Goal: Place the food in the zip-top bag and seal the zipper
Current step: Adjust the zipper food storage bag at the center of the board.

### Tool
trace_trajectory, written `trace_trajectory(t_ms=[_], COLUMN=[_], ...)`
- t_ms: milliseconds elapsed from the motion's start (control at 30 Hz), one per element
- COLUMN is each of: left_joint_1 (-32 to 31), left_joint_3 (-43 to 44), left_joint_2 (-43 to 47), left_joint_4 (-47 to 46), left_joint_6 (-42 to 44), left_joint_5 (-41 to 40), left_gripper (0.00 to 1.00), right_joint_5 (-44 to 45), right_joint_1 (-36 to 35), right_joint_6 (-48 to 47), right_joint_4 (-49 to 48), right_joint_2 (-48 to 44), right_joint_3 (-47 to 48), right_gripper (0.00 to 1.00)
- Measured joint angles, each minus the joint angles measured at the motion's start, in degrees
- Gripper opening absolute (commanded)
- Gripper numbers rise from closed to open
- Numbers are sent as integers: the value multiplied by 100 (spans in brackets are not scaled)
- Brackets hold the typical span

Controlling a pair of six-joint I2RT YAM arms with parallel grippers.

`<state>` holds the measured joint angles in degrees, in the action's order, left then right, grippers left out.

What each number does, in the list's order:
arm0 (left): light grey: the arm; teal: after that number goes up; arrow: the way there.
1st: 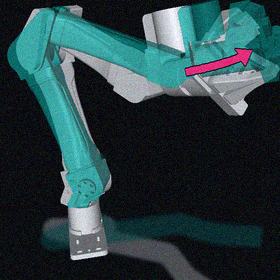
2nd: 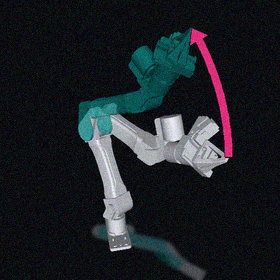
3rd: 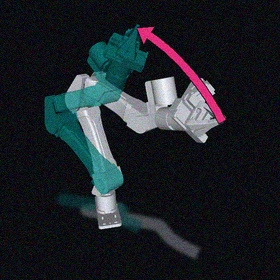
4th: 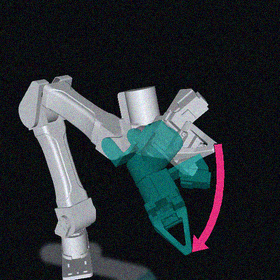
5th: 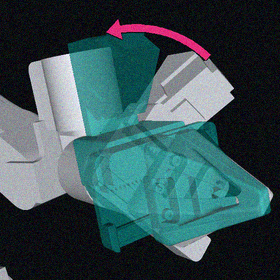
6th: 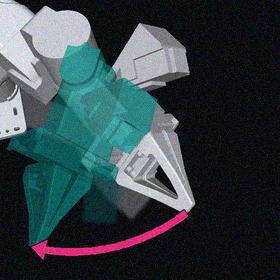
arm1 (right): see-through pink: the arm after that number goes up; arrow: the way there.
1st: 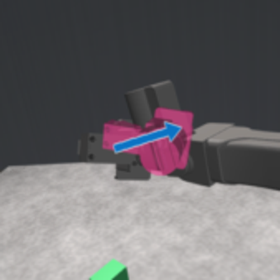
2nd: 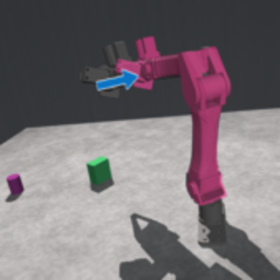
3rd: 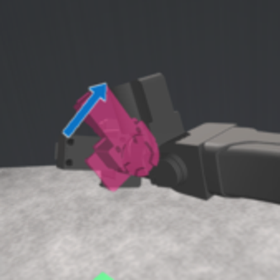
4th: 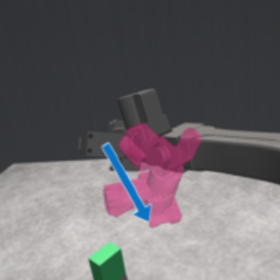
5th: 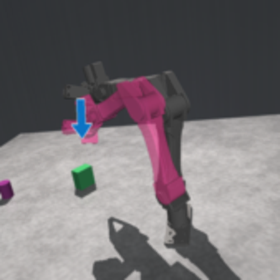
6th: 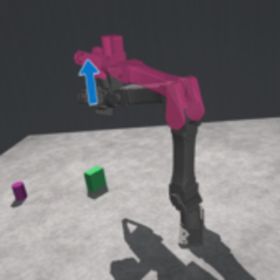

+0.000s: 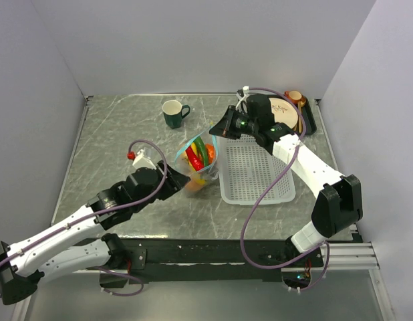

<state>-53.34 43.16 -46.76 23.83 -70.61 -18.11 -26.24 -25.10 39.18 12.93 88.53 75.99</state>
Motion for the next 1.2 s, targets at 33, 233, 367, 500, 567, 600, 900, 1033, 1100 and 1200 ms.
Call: trace_trajectory(t_ms=[33, 233, 367, 500, 567, 600, 900, 1033, 1100, 1200], left_joint_1=[-2, -2, -2, -2, 0, 0, 0, 0, 0, 0], left_joint_3=[0, 295, 306, 306, 306, 308, 334, 385, 385, 385], left_joint_2=[11, -476, -645, -623, -643, -658, -791, -883, -887, -901], left_joint_4=[-28, 26, 24, -2, 11, 17, 136, 247, 293, 297], left_joint_6=[-26, -151, -216, -229, -229, -229, -262, -269, -273, -273], left_joint_5=[-61, -323, -455, -568, -577, -579, -584, -601, -623, -664], left_gripper=[54, 44, 43, 42, 41, 42, 49, 51, 50, 48], right_joint_5=[0, -2, 0, 2, 0, 0, 0, 0, -2, -7], right_joint_1=[0, 2, 0, 0, 0, 2, 2, 2, 2, 2], right_joint_6=[0, 2, 0, 2, 4, 17, 22, 22, 31, 46], right_joint_4=[0, -2, -2, -4, -7, -7, -7, -9, -13, -31], right_joint_2=[0, 0, 0, 0, 0, 0, 0, 0, 0, 0], right_joint_3=[0, 0, 0, 0, 0, 0, 0, 0, 0, 0], right_gripper=[11, 11, 11, 11, 11, 11, 12, 12, 12, 12])
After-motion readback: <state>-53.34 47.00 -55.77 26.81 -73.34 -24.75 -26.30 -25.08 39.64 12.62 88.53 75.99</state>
